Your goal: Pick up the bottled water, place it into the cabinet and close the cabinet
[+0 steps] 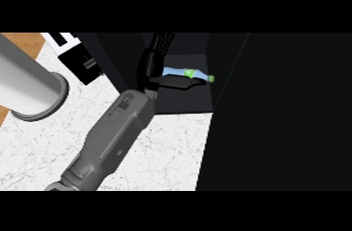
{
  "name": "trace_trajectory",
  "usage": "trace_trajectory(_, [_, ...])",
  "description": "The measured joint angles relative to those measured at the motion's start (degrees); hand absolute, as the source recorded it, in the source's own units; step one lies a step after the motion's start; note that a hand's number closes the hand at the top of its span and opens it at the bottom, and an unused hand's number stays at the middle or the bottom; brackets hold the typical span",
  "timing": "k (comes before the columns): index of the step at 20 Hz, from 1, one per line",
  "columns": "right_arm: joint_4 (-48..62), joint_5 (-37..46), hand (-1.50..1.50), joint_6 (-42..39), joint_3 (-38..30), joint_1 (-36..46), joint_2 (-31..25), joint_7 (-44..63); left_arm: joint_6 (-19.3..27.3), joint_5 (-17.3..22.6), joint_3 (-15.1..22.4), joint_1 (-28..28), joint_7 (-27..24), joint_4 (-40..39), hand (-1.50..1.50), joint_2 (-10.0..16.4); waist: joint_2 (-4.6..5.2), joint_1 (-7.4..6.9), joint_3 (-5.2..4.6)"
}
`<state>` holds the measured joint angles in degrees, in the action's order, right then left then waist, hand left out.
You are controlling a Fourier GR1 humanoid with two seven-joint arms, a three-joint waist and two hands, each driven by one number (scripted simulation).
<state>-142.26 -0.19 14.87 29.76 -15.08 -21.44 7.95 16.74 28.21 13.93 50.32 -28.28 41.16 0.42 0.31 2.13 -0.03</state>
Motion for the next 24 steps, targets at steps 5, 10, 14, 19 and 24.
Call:
trace_trajectory(5, [0.19,0.38,-1.5,-0.34,0.7,-1.42,0.14,-0.62,-1.48,1.45,2.04,-4.62,1.7,6.68,1.5,-0.03,-0.38,-1.21,0.02])
trace_trajectory(10, [-0.16,0.81,-1.5,-0.41,0.86,-0.68,-0.64,0.91,-2.26,0.65,3.94,-12.9,4.22,15.84,1.5,0.76,-0.59,-1.98,0.01])
trace_trajectory(14, [-0.17,1.15,1.5,-2.63,1.22,1.01,-3.72,2.49,-1.67,-0.34,6.16,-19.54,6.23,23.69,1.5,2.18,-0.75,-2.54,0.0])
trace_trajectory(19, [-0.11,1.47,1.5,-5.32,5.11,3.3,-6.08,6.85,-2.93,-0.93,8.13,-29.56,7.43,33.38,1.5,5.89,-0.76,-2.84,-0.02])
trace_trajectory(24, [-0.18,1.45,1.5,-5.74,9.77,6.56,-3.87,13.22,-3.26,-1.89,9.25,-39.88,7.61,43.89,1.5,9.65,-0.65,-2.86,-0.03])
